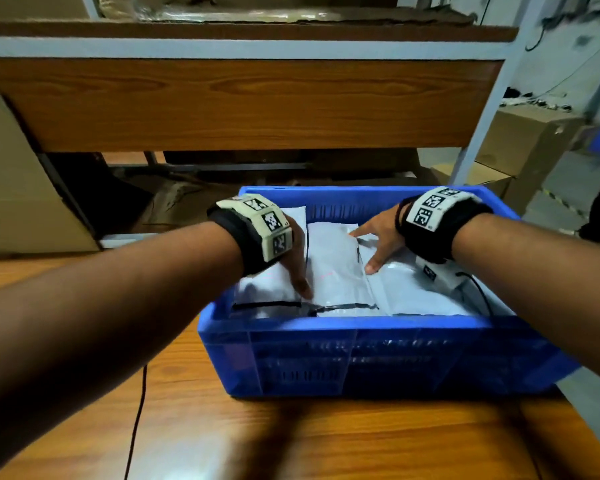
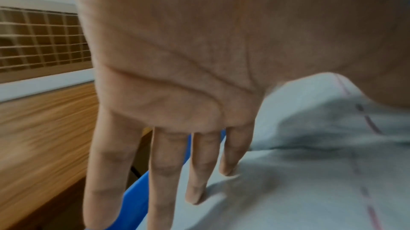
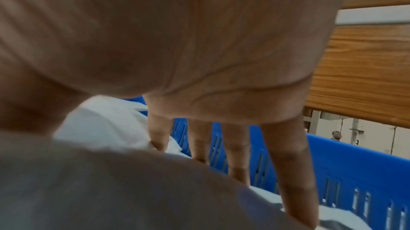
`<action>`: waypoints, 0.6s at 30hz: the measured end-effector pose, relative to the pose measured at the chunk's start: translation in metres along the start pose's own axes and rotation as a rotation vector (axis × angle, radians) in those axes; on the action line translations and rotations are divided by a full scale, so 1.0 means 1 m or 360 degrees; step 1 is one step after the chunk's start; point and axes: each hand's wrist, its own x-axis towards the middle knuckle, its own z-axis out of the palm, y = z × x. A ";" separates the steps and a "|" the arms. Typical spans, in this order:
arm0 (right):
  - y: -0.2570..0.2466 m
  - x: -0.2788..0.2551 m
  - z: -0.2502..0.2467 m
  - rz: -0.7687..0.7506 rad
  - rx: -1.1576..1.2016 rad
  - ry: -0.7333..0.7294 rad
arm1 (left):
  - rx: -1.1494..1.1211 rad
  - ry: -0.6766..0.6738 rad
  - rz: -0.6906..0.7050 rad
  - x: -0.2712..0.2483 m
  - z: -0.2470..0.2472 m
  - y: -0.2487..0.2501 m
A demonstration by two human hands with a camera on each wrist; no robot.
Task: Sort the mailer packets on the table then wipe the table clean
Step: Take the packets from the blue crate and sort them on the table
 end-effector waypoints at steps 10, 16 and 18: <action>-0.041 -0.024 -0.017 -0.0330 0.0119 0.0231 | 0.0103 -0.0020 -0.0010 -0.007 0.000 -0.007; -0.035 -0.029 -0.025 -0.0289 0.0129 0.0316 | -0.0092 0.0169 0.0121 -0.026 -0.007 -0.013; -0.022 -0.034 -0.029 -0.0234 0.0149 0.0277 | -0.0153 0.0175 0.0211 -0.028 -0.009 -0.011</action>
